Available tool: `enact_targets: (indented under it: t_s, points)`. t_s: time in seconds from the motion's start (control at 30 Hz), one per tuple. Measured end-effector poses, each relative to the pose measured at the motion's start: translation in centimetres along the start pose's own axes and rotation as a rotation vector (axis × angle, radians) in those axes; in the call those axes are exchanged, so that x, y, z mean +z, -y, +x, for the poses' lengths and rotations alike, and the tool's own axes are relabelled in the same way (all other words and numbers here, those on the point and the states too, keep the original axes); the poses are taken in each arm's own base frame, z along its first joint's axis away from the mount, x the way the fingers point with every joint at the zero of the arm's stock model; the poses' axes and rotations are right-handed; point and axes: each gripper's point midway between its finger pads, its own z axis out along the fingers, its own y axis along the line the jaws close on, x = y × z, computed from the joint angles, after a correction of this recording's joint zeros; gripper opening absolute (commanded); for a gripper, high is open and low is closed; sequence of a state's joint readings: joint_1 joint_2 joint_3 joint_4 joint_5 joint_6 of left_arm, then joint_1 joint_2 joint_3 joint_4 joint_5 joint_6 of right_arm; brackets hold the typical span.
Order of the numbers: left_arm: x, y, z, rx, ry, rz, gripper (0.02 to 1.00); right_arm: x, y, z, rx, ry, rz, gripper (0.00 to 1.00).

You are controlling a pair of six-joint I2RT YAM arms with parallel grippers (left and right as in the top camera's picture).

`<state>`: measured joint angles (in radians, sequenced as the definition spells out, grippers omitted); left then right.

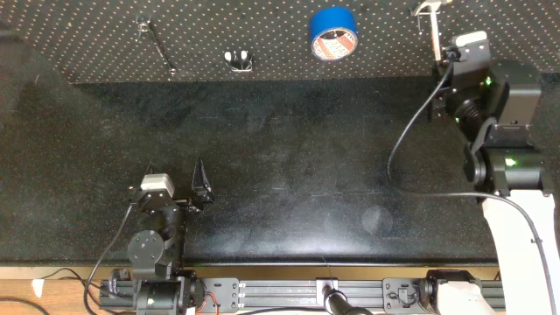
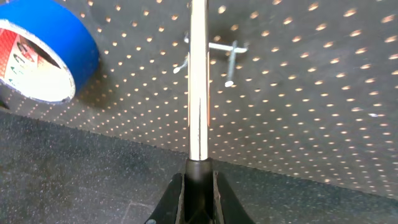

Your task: Place Tools Onto Pegboard

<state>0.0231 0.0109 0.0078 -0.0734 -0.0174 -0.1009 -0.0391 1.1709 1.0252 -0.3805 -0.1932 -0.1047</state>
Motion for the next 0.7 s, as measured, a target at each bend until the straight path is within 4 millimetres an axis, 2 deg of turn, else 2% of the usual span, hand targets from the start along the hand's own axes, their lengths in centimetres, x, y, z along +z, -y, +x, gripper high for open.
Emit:
enact_targets:
  t_s: [0.17,0.33,0.37,0.4,0.67,0.7]
  points:
    - [0.0,0.0,0.0,0.000,0.000,0.000,0.996,2.0,0.2,1.8,0.019,-0.068,-0.001,0.075]
    - [0.0,0.0,0.0,0.000,0.000,0.000,0.996,3.2,0.2,3.1,0.029,-0.116,-0.009,0.077]
    - [0.0,0.0,0.0,0.000,0.000,0.000,0.996,3.3,0.2,3.2,0.029,-0.120,-0.009,0.086]
    - [0.0,0.0,0.0,0.000,0.000,0.000,0.996,3.4,0.3,3.3,0.030,-0.122,-0.010,0.167]
    - [0.0,0.0,0.0,0.000,0.000,0.000,0.996,5.7,0.7,4.3,0.040,-0.150,-0.003,0.169]
    - [0.0,0.0,0.0,0.000,0.000,0.000,0.993,6.1,0.9,4.0,0.037,-0.131,0.001,0.246]
